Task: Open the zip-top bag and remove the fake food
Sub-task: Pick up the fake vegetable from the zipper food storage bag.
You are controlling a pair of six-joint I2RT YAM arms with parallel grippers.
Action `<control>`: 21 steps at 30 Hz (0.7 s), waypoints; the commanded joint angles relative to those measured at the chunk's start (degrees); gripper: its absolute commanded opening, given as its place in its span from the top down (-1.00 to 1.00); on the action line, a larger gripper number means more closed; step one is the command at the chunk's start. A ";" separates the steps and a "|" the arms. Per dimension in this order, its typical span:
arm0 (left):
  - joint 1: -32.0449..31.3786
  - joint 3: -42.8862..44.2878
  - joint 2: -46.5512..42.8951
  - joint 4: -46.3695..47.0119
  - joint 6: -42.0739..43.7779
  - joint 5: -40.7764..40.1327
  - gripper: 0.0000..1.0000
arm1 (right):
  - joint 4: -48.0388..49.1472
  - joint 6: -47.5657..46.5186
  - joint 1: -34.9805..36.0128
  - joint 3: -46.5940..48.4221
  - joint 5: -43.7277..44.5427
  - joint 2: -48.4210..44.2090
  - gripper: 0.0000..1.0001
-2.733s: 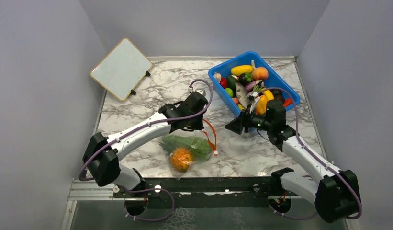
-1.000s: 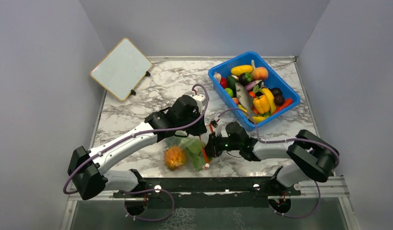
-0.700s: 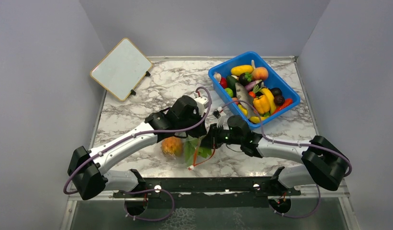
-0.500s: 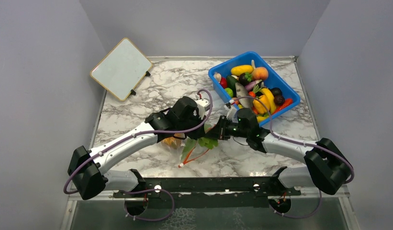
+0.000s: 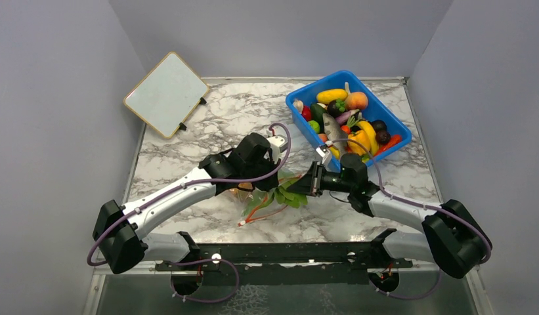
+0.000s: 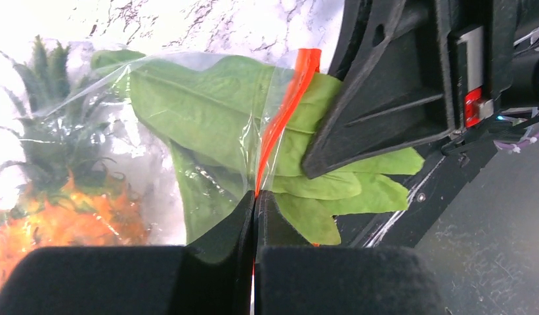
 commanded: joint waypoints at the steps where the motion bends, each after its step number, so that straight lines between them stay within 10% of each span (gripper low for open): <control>1: -0.23 -1.60 -1.96 -1.13 0.39 -3.30 1.00 | 18.28 11.51 -3.40 -4.32 -8.75 0.84 0.85; 10: -0.23 -3.90 -6.24 -3.56 -2.55 -15.07 1.00 | 11.66 8.33 -9.76 -5.94 -12.50 -4.15 0.85; 21: -0.24 -4.33 -3.31 2.22 -1.20 0.02 1.00 | -23.28 -9.96 -9.41 7.61 0.76 -8.70 0.81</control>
